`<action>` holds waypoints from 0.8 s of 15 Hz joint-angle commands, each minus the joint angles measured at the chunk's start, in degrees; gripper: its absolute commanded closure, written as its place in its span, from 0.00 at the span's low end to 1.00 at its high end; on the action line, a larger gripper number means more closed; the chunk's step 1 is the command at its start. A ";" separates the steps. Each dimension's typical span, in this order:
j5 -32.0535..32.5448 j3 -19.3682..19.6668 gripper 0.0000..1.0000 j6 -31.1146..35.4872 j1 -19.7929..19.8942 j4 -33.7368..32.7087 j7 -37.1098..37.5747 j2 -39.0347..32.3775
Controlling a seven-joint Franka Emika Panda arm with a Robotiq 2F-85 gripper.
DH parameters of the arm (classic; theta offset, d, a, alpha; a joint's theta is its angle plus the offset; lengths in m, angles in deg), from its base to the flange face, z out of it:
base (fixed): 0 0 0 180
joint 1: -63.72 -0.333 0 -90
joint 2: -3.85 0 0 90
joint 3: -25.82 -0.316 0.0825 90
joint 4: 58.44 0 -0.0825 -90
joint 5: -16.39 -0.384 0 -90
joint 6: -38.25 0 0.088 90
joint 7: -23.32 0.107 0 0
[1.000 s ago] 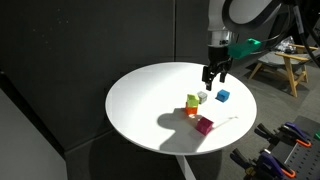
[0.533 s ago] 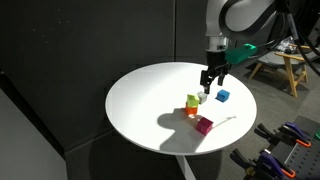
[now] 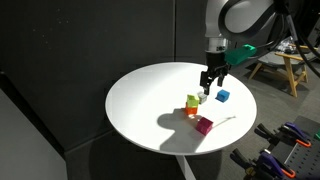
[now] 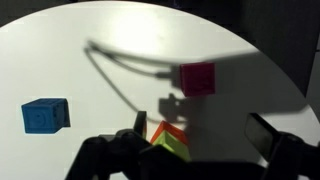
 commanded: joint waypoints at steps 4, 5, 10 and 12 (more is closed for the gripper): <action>2.72 -0.31 0.00 6.23 -1.51 1.47 1.59 -2.86; 3.25 -0.23 0.00 7.43 -1.69 1.85 2.08 -3.51; 4.25 0.28 0.00 13.56 -1.95 3.88 3.08 -5.62; 3.73 0.31 0.00 15.91 -1.99 4.79 2.45 -6.23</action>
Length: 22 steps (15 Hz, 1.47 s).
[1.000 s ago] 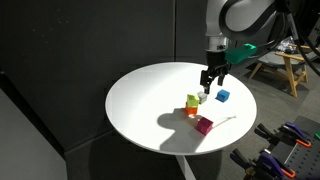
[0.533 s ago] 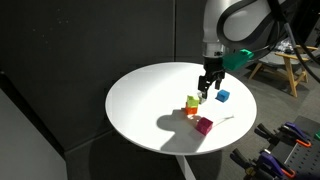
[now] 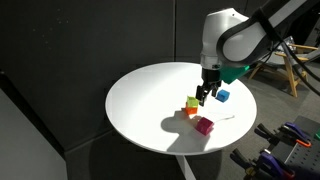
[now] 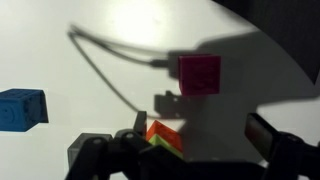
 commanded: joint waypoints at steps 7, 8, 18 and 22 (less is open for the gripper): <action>0.59 0.31 0.00 8.74 -1.10 4.31 0.16 -2.99; 0.57 0.34 0.00 9.31 -1.22 4.49 -0.03 -3.54; 0.85 0.89 0.00 13.91 -1.94 4.37 -0.65 -8.11; 1.11 1.26 0.00 14.95 -2.12 4.31 -0.71 -9.42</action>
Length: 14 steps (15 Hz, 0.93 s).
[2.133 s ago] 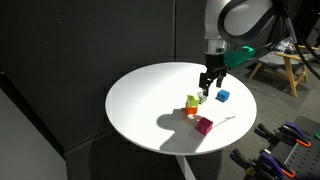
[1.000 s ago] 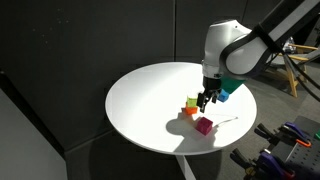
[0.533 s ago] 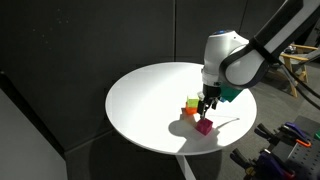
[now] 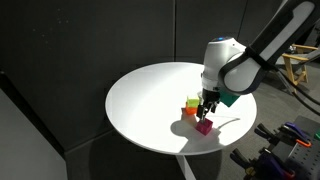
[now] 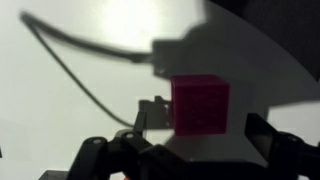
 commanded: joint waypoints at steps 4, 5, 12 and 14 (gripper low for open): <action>1.66 1.71 0.00 2.04 -1.14 0.12 -0.47 -1.68; 1.75 1.88 0.00 2.17 -1.27 0.10 -0.47 -1.89; 2.01 2.90 0.00 3.06 -2.08 -0.23 -0.49 -3.52; 2.19 3.21 0.00 3.09 -2.34 -0.44 -0.37 -4.08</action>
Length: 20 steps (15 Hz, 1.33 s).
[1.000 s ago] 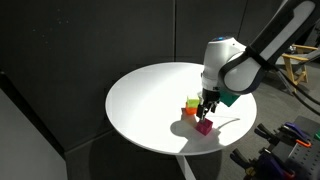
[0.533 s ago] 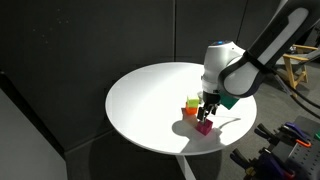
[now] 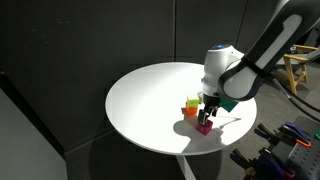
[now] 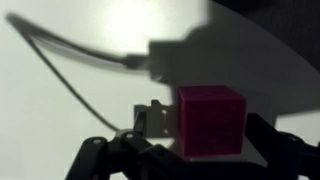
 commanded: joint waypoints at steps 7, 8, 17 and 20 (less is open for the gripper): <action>1.80 1.93 0.44 0.58 -1.70 -0.99 -0.09 -1.75; 1.74 2.06 0.51 0.20 -1.85 -1.19 0.25 -1.79; 1.77 2.43 0.70 -4.68 -2.28 -1.58 1.26 2.50; 1.57 1.83 0.70 -7.27 -1.95 -1.89 0.99 4.76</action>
